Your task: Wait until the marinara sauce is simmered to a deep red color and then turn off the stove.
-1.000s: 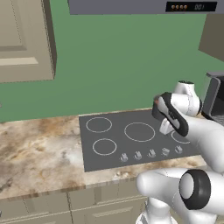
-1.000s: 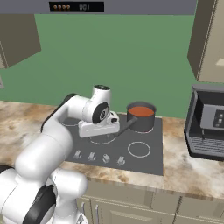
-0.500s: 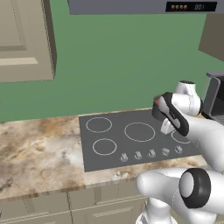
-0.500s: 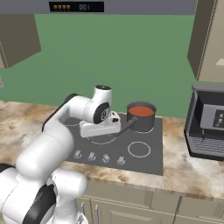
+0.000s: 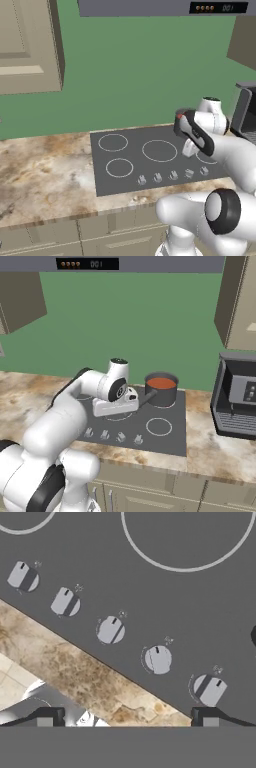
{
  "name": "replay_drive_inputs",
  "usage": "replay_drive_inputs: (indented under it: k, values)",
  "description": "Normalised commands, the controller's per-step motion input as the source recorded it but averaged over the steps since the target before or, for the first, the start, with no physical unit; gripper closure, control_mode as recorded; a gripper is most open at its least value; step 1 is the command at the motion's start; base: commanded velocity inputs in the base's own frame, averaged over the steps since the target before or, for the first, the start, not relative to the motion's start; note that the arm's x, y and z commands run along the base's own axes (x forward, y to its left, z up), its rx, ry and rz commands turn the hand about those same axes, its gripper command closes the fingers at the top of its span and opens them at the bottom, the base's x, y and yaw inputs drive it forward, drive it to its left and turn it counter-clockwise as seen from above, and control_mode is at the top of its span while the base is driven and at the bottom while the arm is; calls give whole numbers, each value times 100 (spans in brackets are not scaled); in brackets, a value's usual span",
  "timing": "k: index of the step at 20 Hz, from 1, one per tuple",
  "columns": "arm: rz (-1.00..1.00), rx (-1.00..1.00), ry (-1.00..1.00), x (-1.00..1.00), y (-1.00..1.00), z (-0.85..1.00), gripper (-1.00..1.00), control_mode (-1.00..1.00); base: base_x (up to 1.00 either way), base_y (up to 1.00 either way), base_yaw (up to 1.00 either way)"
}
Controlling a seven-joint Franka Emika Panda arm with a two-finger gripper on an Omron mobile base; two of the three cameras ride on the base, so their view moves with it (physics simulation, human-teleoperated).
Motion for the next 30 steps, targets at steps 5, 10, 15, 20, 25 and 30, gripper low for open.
replay_drive_inputs:
  k: [5, 10, 15, 20, 25, 30]
  values:
    - [0, 0, 0, 9, 0, -40, -100, -100, 0, 0, 0]
    - [0, 0, 0, 10, -1, -39, -100, -100, 0, 0, 0]
    - [0, 0, 0, 4, 0, -42, -100, -100, 0, 0, 0]
    - [0, 0, 0, 2, -1, -29, -100, -100, 0, 0, 0]
    - [3, 0, 0, 2, -1, -15, -100, -100, 0, 0, 0]
    - [1, 0, 0, 12, -3, -21, -100, -100, 0, 0, 0]
